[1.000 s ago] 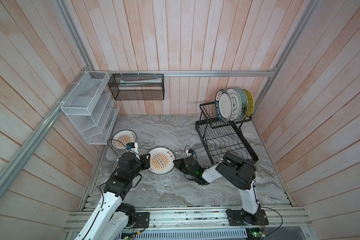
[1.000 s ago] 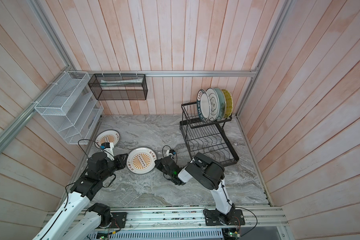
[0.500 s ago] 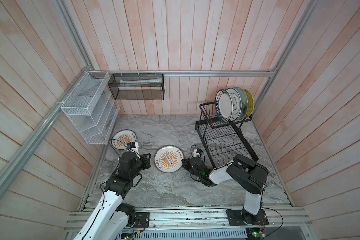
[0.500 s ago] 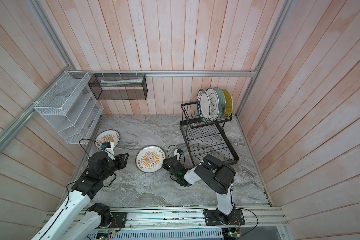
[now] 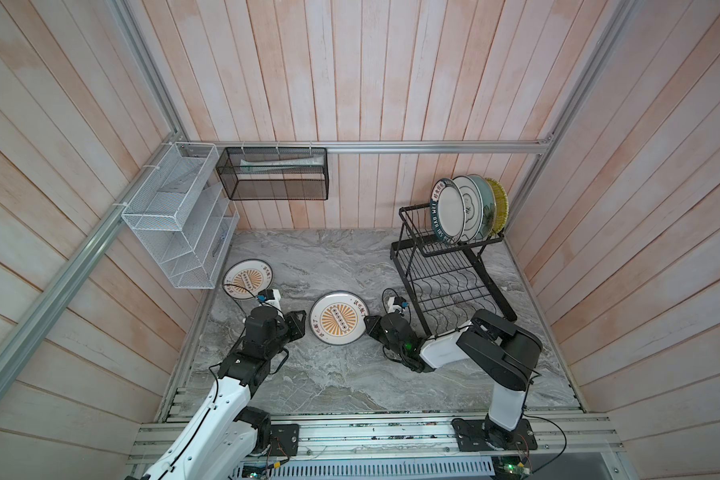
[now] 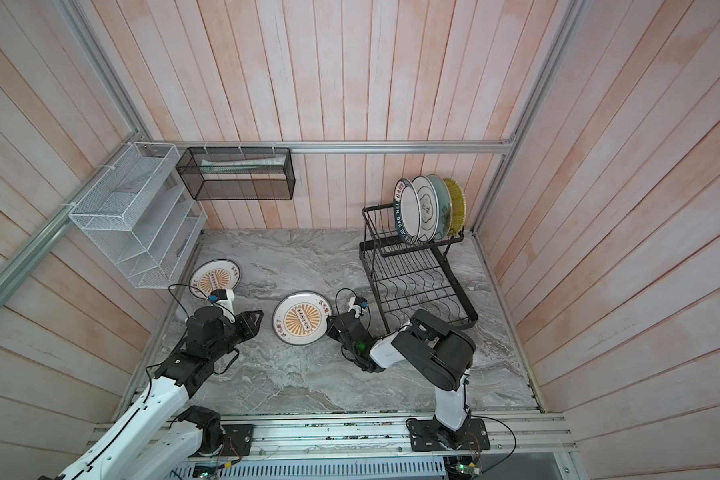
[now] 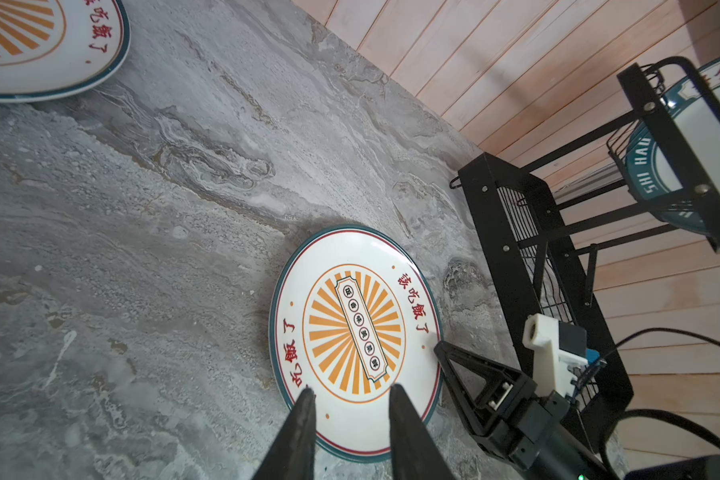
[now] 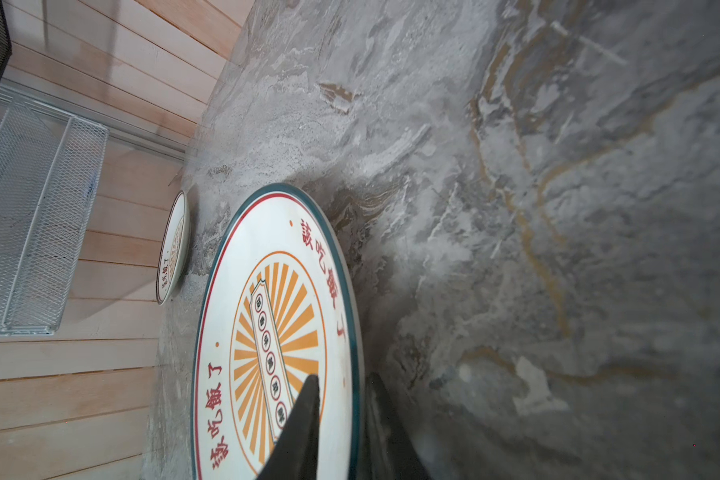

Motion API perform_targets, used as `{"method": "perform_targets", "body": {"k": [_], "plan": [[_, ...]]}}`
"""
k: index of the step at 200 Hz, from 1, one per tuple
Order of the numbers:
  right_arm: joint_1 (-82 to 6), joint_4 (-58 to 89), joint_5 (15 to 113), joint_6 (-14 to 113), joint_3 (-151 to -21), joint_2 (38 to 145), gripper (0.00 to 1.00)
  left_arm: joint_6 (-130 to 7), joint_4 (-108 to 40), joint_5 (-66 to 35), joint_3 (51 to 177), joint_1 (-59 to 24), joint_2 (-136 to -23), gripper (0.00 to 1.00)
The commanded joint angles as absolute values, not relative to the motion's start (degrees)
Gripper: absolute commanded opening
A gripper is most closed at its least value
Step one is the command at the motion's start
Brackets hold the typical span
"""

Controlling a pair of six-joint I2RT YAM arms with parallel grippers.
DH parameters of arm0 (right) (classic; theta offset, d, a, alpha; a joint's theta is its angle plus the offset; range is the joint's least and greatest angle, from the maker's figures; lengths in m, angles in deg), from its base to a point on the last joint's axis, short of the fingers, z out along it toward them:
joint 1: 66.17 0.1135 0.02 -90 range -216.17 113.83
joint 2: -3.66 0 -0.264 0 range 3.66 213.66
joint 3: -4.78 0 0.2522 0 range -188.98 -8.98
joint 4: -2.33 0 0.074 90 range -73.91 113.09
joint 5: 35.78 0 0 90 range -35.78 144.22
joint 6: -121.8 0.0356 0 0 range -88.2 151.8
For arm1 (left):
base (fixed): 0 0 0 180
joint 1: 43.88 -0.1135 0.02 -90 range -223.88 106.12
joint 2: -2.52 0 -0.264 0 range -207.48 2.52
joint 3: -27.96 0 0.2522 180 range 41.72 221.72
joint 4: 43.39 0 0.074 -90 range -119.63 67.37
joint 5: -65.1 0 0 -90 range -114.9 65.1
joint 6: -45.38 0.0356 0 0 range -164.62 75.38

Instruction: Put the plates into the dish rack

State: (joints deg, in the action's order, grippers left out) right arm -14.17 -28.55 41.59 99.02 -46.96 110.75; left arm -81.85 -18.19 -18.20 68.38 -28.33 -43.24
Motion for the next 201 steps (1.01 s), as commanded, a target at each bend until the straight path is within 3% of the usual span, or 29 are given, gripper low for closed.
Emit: {"method": "perform_targets", "body": {"k": [1, 125, 201], "plan": [[-14.76, -27.02, 41.52, 97.27, -45.85, 107.83, 0.25, -84.67, -21.63, -18.01, 67.23, -28.06, -43.89, 0.32], [-14.85, -19.54, 34.74, 88.95, -35.22, 90.23, 0.43, -90.03, -26.89, -22.69, 61.30, -28.06, -37.37, 0.31], [-14.80, -23.37, 39.65, 86.01, -36.94, 92.18, 0.52, -92.36, -31.34, -21.52, 54.43, -28.06, -27.61, 0.32]]}}
